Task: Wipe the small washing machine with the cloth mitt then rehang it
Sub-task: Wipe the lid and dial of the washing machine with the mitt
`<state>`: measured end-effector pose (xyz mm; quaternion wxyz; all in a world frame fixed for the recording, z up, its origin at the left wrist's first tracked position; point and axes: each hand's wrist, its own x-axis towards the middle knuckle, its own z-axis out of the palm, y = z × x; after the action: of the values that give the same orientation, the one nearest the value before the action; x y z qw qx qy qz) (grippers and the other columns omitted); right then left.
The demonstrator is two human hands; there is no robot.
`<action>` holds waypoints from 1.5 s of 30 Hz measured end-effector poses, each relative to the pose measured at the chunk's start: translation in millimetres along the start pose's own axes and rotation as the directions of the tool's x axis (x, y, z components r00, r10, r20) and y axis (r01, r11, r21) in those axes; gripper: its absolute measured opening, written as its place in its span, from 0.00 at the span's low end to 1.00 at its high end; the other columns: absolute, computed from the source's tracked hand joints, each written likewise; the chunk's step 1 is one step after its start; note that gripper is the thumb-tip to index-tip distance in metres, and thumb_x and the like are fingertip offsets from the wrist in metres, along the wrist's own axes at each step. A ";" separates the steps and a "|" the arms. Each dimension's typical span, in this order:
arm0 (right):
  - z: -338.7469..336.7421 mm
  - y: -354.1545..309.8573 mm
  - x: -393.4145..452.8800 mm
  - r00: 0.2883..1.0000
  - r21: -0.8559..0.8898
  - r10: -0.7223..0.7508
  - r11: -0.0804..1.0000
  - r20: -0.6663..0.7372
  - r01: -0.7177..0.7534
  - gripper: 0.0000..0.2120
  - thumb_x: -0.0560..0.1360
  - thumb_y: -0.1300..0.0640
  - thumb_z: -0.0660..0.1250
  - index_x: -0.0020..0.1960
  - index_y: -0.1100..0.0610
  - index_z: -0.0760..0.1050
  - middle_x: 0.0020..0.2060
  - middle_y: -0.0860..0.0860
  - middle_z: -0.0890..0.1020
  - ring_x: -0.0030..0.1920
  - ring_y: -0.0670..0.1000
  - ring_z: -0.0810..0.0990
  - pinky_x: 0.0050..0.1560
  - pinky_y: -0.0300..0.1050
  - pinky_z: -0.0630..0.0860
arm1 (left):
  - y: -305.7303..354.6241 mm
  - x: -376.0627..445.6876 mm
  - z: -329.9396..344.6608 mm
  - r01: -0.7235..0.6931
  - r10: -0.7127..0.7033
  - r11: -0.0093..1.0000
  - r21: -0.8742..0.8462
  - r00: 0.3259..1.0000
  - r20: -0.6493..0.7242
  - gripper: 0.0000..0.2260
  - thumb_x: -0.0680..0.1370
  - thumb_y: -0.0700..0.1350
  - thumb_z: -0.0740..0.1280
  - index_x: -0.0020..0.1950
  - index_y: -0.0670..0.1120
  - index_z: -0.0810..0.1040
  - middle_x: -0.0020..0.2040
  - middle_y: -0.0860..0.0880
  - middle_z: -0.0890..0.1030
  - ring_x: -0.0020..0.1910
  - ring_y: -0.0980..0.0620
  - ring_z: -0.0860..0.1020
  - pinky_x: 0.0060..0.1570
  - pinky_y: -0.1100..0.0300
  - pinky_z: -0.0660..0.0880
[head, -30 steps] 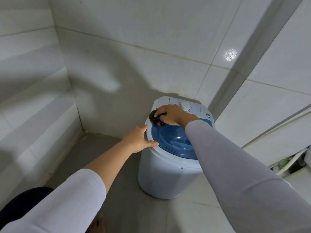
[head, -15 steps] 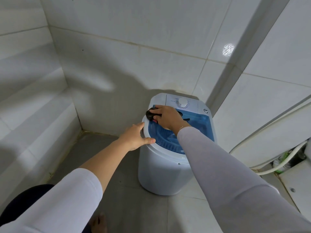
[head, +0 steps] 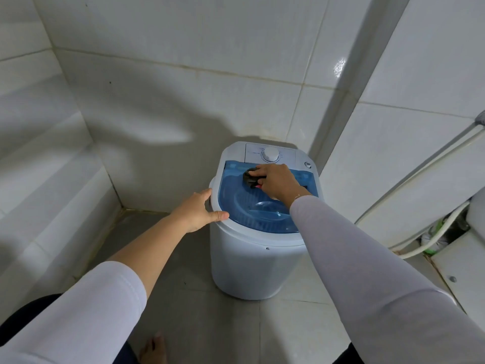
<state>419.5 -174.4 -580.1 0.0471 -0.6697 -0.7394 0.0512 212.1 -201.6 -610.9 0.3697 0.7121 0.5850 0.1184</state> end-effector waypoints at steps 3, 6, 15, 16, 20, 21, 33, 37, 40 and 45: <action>-1.1 13.4 -7.8 0.998 0.044 0.051 0.998 -0.030 -0.050 0.19 0.78 0.61 0.61 0.67 0.50 0.71 0.68 0.52 0.74 0.66 0.57 0.71 0.70 0.47 0.65 | 2.2 -1.5 -0.2 0.003 -0.003 1.000 -0.005 1.000 0.000 0.39 0.73 0.54 0.70 0.77 0.48 0.53 0.77 0.47 0.59 0.74 0.45 0.61 0.70 0.52 0.61; -1.5 27.9 -16.5 0.994 0.105 0.096 0.990 -0.048 -0.091 0.19 0.77 0.62 0.62 0.67 0.51 0.73 0.68 0.52 0.74 0.66 0.57 0.72 0.69 0.48 0.66 | 3.3 -1.4 -0.2 0.013 -0.013 1.000 0.008 1.000 0.000 0.39 0.73 0.54 0.70 0.77 0.48 0.53 0.77 0.47 0.59 0.74 0.44 0.61 0.69 0.51 0.61; -2.5 73.2 -44.7 0.975 0.191 0.197 0.966 -0.101 -0.176 0.19 0.76 0.65 0.62 0.65 0.53 0.75 0.65 0.51 0.77 0.66 0.54 0.73 0.67 0.40 0.65 | 3.9 0.0 -0.1 0.041 -0.041 0.998 0.042 0.999 -0.001 0.40 0.72 0.56 0.70 0.77 0.49 0.53 0.77 0.47 0.59 0.74 0.44 0.61 0.70 0.49 0.61; -2.8 77.9 -48.4 0.969 0.200 0.219 0.960 -0.112 -0.194 0.19 0.76 0.65 0.62 0.64 0.54 0.75 0.65 0.51 0.77 0.66 0.54 0.73 0.68 0.40 0.64 | 4.3 -0.1 0.2 0.040 -0.040 0.998 0.046 0.999 -0.003 0.39 0.72 0.56 0.70 0.77 0.49 0.53 0.77 0.47 0.58 0.74 0.43 0.61 0.70 0.49 0.61; -3.9 95.8 -62.5 0.935 0.297 0.332 0.911 -0.122 -0.285 0.18 0.76 0.64 0.63 0.64 0.53 0.76 0.64 0.52 0.78 0.64 0.55 0.74 0.68 0.41 0.65 | 6.3 -1.2 0.8 0.035 -0.034 0.998 0.051 0.999 -0.008 0.38 0.73 0.55 0.69 0.77 0.49 0.53 0.77 0.46 0.59 0.74 0.43 0.61 0.70 0.49 0.61; -5.2 100.7 -66.8 0.928 0.308 0.356 0.900 -0.113 -0.308 0.17 0.76 0.64 0.63 0.63 0.54 0.76 0.63 0.53 0.79 0.63 0.56 0.75 0.66 0.42 0.67 | 7.3 -1.9 0.9 0.033 -0.032 0.998 0.050 0.999 -0.007 0.38 0.73 0.54 0.69 0.77 0.49 0.53 0.77 0.46 0.59 0.74 0.43 0.61 0.70 0.49 0.61; -54.3 18.7 -23.5 0.991 0.430 0.095 0.902 -0.094 -0.046 0.18 0.75 0.70 0.62 0.62 0.58 0.77 0.63 0.54 0.78 0.62 0.52 0.76 0.47 0.17 0.64 | 7.8 -6.6 0.4 -0.005 0.005 1.000 -0.014 1.000 -0.003 0.37 0.74 0.53 0.69 0.77 0.48 0.54 0.76 0.47 0.60 0.74 0.45 0.62 0.69 0.53 0.62; -33.8 -33.3 -2.9 0.995 0.338 -0.105 0.936 0.004 0.097 0.18 0.76 0.67 0.61 0.64 0.57 0.76 0.67 0.53 0.75 0.68 0.51 0.71 0.59 0.22 0.58 | 3.1 -5.1 -0.3 -0.003 0.004 0.998 -0.066 1.000 0.007 0.39 0.73 0.54 0.70 0.77 0.48 0.53 0.77 0.47 0.59 0.74 0.46 0.61 0.69 0.54 0.61; -9.5 -49.3 5.8 0.987 0.246 -0.149 0.960 0.054 0.131 0.17 0.78 0.59 0.60 0.66 0.52 0.74 0.70 0.50 0.72 0.70 0.52 0.68 0.71 0.40 0.58 | -1.7 -4.3 -0.2 -0.007 0.008 0.995 -0.098 1.000 0.013 0.40 0.72 0.55 0.71 0.77 0.47 0.53 0.77 0.47 0.59 0.75 0.46 0.60 0.70 0.55 0.60; 14.0 -58.0 9.6 0.991 0.076 -0.126 0.990 0.047 0.123 0.18 0.80 0.46 0.53 0.68 0.43 0.69 0.73 0.48 0.66 0.72 0.54 0.63 0.71 0.57 0.64 | -4.9 -3.4 0.3 -0.065 0.066 0.990 -0.126 0.998 0.002 0.36 0.73 0.53 0.70 0.76 0.47 0.58 0.74 0.47 0.64 0.73 0.47 0.64 0.67 0.57 0.62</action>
<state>359.4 -170.7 -585.9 0.0556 -0.6185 -0.7783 0.0925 207.7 -204.6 -613.5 0.4115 0.7065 0.5516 0.1650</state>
